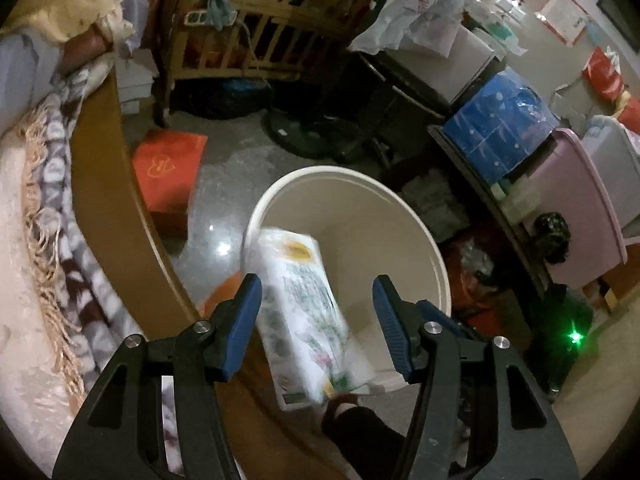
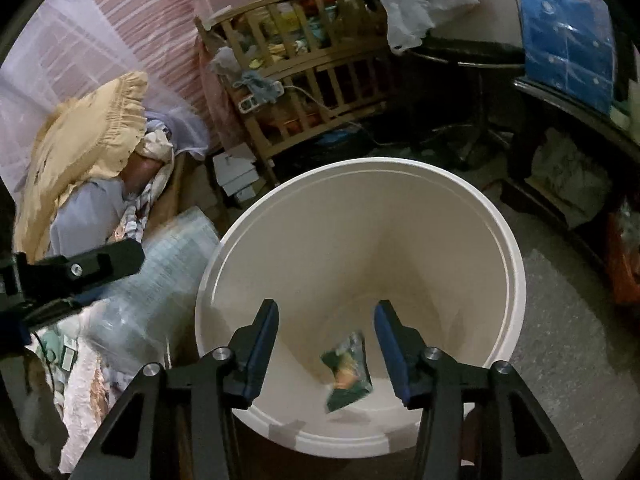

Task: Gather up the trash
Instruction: 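Carry both items to the white bucket and open both tools to drop them, then move both empty tools back over the trash on the bed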

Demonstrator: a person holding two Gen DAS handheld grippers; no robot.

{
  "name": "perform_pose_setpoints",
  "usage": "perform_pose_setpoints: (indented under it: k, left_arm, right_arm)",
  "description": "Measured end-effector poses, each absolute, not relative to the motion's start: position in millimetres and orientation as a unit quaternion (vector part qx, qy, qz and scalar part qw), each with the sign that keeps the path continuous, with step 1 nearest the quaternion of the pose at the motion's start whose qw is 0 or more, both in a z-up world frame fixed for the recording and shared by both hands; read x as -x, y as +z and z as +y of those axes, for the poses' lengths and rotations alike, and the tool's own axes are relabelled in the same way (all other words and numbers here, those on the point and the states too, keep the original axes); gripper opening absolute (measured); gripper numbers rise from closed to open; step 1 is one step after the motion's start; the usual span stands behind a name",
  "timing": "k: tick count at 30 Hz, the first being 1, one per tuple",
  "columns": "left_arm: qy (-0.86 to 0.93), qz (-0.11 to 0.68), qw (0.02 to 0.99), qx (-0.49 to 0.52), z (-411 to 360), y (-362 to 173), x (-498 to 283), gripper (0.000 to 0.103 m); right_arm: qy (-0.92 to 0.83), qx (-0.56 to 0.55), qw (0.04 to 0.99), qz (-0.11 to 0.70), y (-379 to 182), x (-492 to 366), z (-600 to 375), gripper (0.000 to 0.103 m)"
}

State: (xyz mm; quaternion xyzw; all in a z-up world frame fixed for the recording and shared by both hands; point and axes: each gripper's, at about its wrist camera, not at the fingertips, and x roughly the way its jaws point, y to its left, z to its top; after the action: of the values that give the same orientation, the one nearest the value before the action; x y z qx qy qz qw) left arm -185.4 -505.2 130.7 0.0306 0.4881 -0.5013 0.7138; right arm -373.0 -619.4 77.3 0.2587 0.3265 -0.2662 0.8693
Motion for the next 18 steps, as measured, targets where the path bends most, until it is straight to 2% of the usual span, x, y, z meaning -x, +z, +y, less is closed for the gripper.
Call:
perform_pose_setpoints:
  k: [18]
  left_arm:
    - [-0.430,0.434,0.788,-0.075,-411,147,180,0.059]
  right_arm:
    - [-0.234,-0.224,0.880,0.346,80,357,-578,0.049]
